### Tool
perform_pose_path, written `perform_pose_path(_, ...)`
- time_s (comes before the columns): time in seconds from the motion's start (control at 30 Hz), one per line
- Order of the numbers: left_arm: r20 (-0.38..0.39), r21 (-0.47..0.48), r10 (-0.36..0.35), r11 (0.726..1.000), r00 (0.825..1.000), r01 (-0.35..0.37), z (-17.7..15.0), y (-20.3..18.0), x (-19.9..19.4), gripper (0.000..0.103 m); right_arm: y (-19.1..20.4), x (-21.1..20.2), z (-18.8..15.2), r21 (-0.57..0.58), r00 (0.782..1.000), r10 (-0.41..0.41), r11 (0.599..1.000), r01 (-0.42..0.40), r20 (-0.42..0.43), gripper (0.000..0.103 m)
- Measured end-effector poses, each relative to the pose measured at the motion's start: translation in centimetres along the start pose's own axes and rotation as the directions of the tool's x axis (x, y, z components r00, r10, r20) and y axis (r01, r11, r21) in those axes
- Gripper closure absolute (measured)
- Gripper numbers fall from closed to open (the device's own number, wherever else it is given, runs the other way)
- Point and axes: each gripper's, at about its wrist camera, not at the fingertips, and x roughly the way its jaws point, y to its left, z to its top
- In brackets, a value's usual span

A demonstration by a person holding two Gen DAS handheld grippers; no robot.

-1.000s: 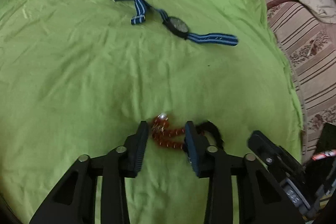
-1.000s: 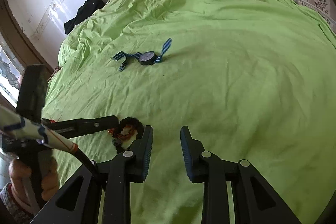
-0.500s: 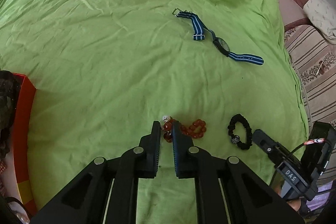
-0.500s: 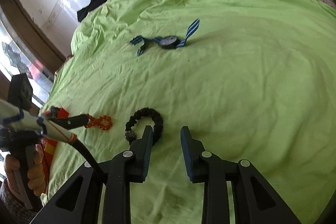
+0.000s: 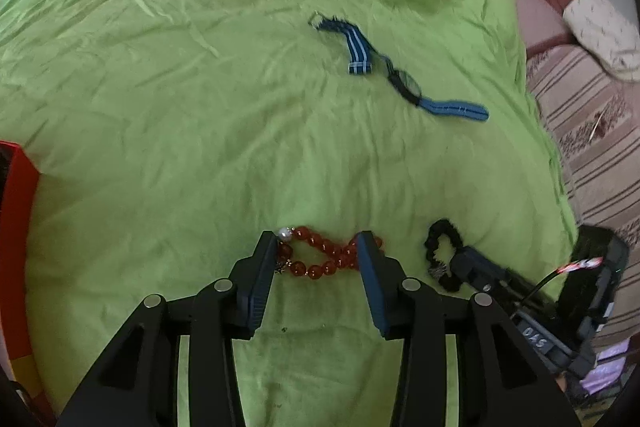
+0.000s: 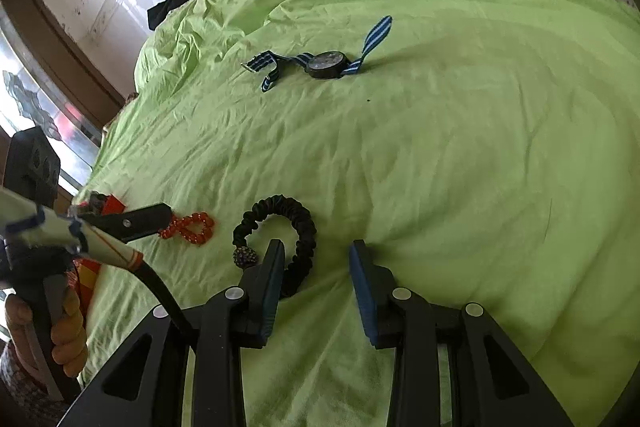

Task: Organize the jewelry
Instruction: 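Grasp red bead bracelet with left tool while right tool grasps black beaded bracelet, then carry the red and black bracelets over to the tray with both tools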

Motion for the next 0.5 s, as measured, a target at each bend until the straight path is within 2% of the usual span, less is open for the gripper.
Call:
perform_pose_path(0.17, 0.001, -0.001, 0.022, 1.000, 1.000, -0.022, 0.0, -0.3, 0.5, 0.064, 0.7, 0.8, 0.5, -0.003, 0.999, -0.036, 0.999, 0.036, 0.014, 0.066)
perform_pose_path(0.2, -0.001, 0.007, 0.044, 0.999, 0.999, -0.044, -0.1, -0.6, 0.5, 0.069, 1.0, 1.0, 0.6, -0.010, 0.999, -0.048, 0.999, 0.048, 0.018, 0.065)
perform_pose_path(0.27, -0.009, 0.025, 0.058, 0.998, 0.998, -0.057, -0.3, -1.1, 0.3, 0.095, 2.2, 1.4, 0.6, -0.066, 0.996, -0.089, 0.994, 0.089, 0.016, 0.065)
perform_pose_path(0.3, -0.017, 0.030, 0.051, 0.998, 0.999, -0.050, -0.4, -1.4, -0.1, 0.096, 2.7, 1.4, 0.5, -0.091, 0.995, -0.100, 0.991, 0.101, 0.017, 0.067)
perform_pose_path(0.33, -0.010, 0.032, 0.055, 0.998, 0.998, -0.055, -0.6, -1.7, -0.5, 0.096, 3.2, 1.3, 0.4, -0.118, 0.995, -0.101, 0.988, 0.102, 0.021, 0.084)
perform_pose_path(0.37, 0.000, 0.039, 0.064, 0.997, 0.998, -0.064, -0.8, -2.0, -1.0, 0.096, 3.3, 1.2, 0.4, -0.123, 0.995, -0.095, 0.988, 0.097, 0.020, 0.093)
perform_pose_path(0.5, 0.052, 0.044, 0.075, 0.996, 0.996, -0.077, -1.7, -3.0, -4.4, 0.096, 2.6, -0.2, 0.5, -0.083, 0.996, -0.075, 0.993, 0.079, 0.056, 0.094)
